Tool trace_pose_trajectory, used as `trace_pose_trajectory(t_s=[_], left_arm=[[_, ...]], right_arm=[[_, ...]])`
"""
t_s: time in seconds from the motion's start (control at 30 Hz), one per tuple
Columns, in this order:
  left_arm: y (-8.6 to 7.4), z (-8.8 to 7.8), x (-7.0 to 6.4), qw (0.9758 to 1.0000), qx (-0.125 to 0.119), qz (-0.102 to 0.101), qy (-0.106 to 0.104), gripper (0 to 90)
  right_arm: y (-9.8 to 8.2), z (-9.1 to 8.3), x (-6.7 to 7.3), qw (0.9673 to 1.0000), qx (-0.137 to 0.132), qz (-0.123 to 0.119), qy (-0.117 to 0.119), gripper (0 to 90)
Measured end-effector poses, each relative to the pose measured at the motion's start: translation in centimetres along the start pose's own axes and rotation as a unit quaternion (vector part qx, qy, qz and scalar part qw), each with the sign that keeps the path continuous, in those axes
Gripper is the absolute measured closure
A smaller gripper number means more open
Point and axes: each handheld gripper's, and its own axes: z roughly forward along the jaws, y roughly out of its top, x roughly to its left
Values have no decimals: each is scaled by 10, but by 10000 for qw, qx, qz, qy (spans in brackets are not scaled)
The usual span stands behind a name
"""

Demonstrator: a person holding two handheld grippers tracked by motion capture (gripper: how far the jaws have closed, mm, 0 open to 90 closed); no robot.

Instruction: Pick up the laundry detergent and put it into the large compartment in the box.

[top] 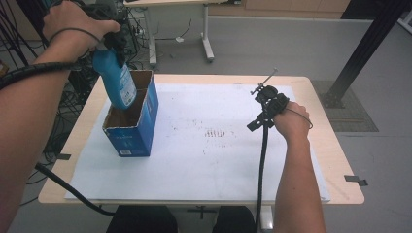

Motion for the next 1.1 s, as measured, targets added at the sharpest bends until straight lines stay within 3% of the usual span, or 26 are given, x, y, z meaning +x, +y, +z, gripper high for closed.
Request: trace_pose_trajectory(t_s=[0.47, 1.1], left_arm=[[3, 38, 7, 9998, 128, -78, -90, 366], [11, 89, 2, 9990, 445, -45, -27, 366]], right_arm=[[-2, 3, 0, 10000, 15, 15, 15, 35], [5, 4, 1, 9999, 104, -26, -1, 36]])
